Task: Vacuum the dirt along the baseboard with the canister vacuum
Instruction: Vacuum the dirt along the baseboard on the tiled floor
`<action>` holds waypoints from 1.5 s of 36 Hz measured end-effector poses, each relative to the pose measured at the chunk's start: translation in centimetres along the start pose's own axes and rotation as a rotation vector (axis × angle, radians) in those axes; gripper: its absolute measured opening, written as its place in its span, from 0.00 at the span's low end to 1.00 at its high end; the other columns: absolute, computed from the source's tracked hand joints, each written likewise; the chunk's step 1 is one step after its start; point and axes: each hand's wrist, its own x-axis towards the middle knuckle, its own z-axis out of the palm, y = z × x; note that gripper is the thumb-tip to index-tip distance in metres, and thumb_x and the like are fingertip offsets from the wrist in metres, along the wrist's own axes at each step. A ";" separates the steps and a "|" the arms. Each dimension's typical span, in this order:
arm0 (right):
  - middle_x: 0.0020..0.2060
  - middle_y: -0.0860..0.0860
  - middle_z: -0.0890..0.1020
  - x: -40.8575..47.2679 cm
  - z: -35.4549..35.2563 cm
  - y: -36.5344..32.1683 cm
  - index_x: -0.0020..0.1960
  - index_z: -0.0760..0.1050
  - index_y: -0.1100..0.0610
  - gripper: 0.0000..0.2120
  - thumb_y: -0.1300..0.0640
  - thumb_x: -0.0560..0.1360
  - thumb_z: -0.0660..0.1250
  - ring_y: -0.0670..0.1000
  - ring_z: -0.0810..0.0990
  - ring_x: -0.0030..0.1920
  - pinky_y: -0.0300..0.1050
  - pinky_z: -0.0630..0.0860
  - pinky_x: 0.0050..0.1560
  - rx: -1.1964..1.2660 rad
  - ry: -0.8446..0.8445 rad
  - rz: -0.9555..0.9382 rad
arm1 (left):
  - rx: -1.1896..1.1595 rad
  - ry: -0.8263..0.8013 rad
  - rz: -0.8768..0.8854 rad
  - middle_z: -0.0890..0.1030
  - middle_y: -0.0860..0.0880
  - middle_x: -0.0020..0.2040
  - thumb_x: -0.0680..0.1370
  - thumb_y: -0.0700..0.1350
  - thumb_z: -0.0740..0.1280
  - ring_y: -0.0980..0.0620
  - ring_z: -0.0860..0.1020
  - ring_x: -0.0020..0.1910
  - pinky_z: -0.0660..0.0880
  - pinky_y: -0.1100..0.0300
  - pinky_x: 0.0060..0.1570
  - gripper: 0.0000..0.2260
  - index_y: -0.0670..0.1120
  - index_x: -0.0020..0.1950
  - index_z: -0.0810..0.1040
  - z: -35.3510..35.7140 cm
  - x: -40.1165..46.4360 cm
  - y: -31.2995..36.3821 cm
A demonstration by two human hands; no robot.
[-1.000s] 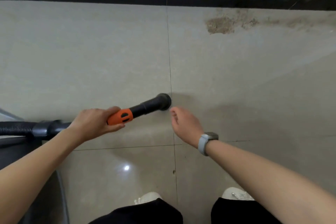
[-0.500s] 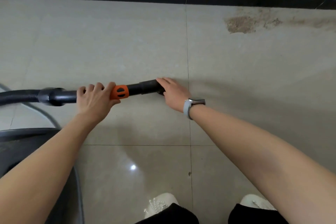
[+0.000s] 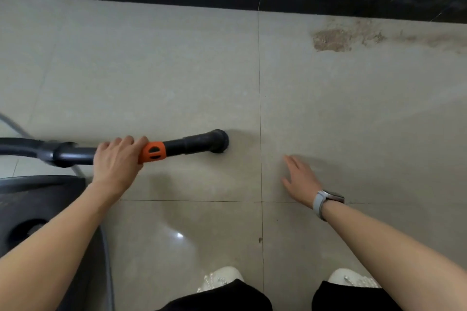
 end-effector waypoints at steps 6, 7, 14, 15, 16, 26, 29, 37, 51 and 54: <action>0.77 0.53 0.34 -0.2 1.1 1.2 0.79 0.39 0.49 0.43 0.44 0.77 0.64 0.59 0.36 0.77 0.61 0.50 0.75 -0.090 -0.064 0.087 | -0.018 0.002 0.132 0.76 0.44 0.32 0.56 0.34 0.79 0.41 0.77 0.29 0.66 0.55 0.33 0.20 0.43 0.44 0.78 -0.1 -1.2 0.1; 0.77 0.53 0.34 -0.1 1.1 1.1 0.79 0.39 0.49 0.42 0.44 0.77 0.64 0.58 0.36 0.77 0.61 0.50 0.75 -0.076 -0.064 0.088 | -0.024 -0.002 0.179 0.76 0.45 0.31 0.55 0.35 0.80 0.41 0.77 0.28 0.67 0.55 0.31 0.21 0.43 0.43 0.78 -0.1 -1.8 0.5; 0.76 0.59 0.60 0.5 0.4 2.3 0.77 0.56 0.63 0.25 0.60 0.81 0.55 0.58 0.57 0.76 0.49 0.55 0.75 0.218 0.158 0.116 | -0.071 -0.029 0.342 0.74 0.49 0.30 0.55 0.39 0.80 0.45 0.76 0.25 0.66 0.59 0.27 0.19 0.47 0.41 0.77 0.4 -4.1 5.1; 0.75 0.60 0.62 0.5 0.2 2.5 0.76 0.57 0.64 0.24 0.61 0.81 0.54 0.59 0.59 0.75 0.49 0.56 0.74 0.259 0.178 0.142 | -0.077 -0.015 0.339 0.74 0.49 0.30 0.55 0.39 0.80 0.45 0.75 0.25 0.64 0.59 0.27 0.19 0.47 0.40 0.77 0.4 -3.9 5.7; 0.74 0.61 0.63 0.5 0.0 2.7 0.76 0.57 0.64 0.24 0.62 0.81 0.52 0.59 0.60 0.75 0.49 0.57 0.74 0.285 0.185 0.165 | -0.083 0.001 0.328 0.74 0.49 0.29 0.55 0.39 0.80 0.44 0.75 0.24 0.64 0.59 0.27 0.18 0.47 0.40 0.77 0.3 -3.6 6.4; 0.71 0.62 0.67 0.7 -0.9 4.4 0.72 0.62 0.66 0.20 0.61 0.82 0.51 0.61 0.64 0.72 0.50 0.62 0.70 0.300 0.206 0.197 | -0.174 0.007 0.165 0.78 0.46 0.41 0.70 0.42 0.71 0.41 0.79 0.35 0.63 0.56 0.32 0.12 0.45 0.53 0.76 -0.4 0.7 12.0; 0.73 0.61 0.65 0.6 -1.5 5.1 0.74 0.60 0.65 0.21 0.60 0.82 0.51 0.59 0.62 0.74 0.49 0.59 0.72 0.318 0.219 0.206 | -0.147 -0.093 0.399 0.77 0.51 0.33 0.60 0.45 0.78 0.44 0.77 0.25 0.59 0.62 0.24 0.17 0.49 0.44 0.76 0.1 -2.1 12.3; 0.74 0.60 0.64 0.0 -3.1 6.7 0.75 0.60 0.65 0.22 0.60 0.82 0.50 0.58 0.62 0.74 0.49 0.59 0.74 0.369 0.247 0.240 | -0.021 -0.207 0.631 0.76 0.55 0.31 0.54 0.51 0.80 0.52 0.74 0.20 0.47 0.66 0.23 0.21 0.53 0.42 0.75 -0.1 -3.3 12.1; 0.74 0.58 0.63 -1.4 -5.2 8.6 0.76 0.59 0.61 0.22 0.57 0.83 0.48 0.57 0.63 0.73 0.49 0.61 0.71 0.414 0.302 0.279 | -0.147 -0.263 0.669 0.79 0.50 0.48 0.74 0.46 0.66 0.44 0.80 0.39 0.66 0.57 0.33 0.12 0.49 0.56 0.72 -1.5 -2.8 20.4; 0.74 0.58 0.63 -1.8 -5.3 9.4 0.76 0.58 0.61 0.23 0.56 0.83 0.48 0.57 0.64 0.73 0.49 0.61 0.70 0.426 0.286 0.302 | -0.124 -0.294 0.733 0.80 0.50 0.45 0.72 0.47 0.69 0.46 0.78 0.35 0.65 0.58 0.31 0.13 0.49 0.55 0.74 -1.4 -3.6 20.0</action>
